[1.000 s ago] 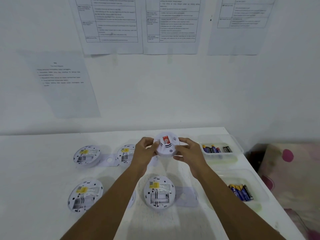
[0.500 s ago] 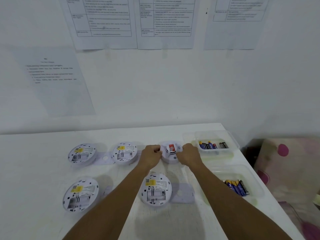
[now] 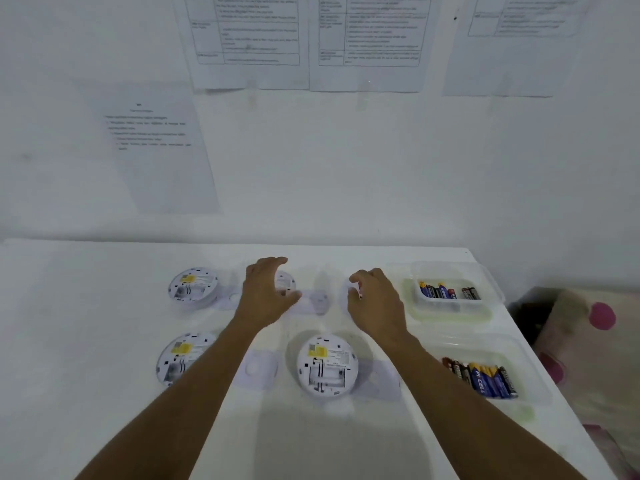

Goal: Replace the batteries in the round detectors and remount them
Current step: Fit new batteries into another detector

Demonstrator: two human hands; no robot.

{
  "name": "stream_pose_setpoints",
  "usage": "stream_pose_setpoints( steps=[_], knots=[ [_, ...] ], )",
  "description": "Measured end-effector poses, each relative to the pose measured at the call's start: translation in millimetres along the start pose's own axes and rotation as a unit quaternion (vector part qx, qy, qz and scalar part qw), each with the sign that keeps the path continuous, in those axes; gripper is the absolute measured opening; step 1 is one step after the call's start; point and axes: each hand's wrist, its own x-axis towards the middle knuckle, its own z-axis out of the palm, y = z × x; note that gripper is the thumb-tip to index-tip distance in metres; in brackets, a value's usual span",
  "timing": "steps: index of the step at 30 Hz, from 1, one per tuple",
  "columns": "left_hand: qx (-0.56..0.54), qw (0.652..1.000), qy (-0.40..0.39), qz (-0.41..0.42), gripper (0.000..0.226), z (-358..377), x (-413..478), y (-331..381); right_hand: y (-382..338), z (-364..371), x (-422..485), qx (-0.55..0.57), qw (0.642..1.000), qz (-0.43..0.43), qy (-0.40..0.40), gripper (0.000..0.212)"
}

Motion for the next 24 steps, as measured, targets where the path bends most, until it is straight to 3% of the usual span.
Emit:
stream_pose_setpoints(
  steps=[4,7,11,14,16,19,21,22,24],
  knots=[
    [0.083,0.989,-0.114,-0.049,0.111,-16,7,-29,-26,17,5,0.091,0.993,-0.018,-0.071,0.022],
    [0.051,0.986,-0.152,-0.040,0.113,-21,13,-43,-45,36,12,0.103,0.989,0.009,-0.108,0.026],
    [-0.029,0.992,-0.120,0.031,0.109,-23,15,-59,-66,60,23,0.161,0.977,0.077,-0.114,0.038],
    [-0.163,0.979,-0.105,0.063,0.109,-26,12,-68,-77,71,26,0.326,0.927,0.159,-0.097,0.032],
    [-0.254,0.959,-0.118,0.039,0.111,-30,9,-70,-82,72,21,0.420,0.883,0.189,-0.089,0.028],
    [-0.410,0.897,-0.154,-0.059,0.087,-34,11,-69,-88,68,11,0.504,0.841,0.183,-0.075,0.023],
    [-0.554,0.804,-0.191,-0.104,0.062,-34,11,-61,-91,66,5,0.519,0.834,0.174,-0.067,0.021],
    [-0.616,0.750,-0.197,-0.141,0.061,-34,11,-55,-93,66,2,0.514,0.839,0.168,-0.059,0.021],
    [-0.676,0.681,-0.191,-0.206,0.065,-35,12,-46,-95,65,0,0.485,0.861,0.151,-0.025,0.019]
  ],
)
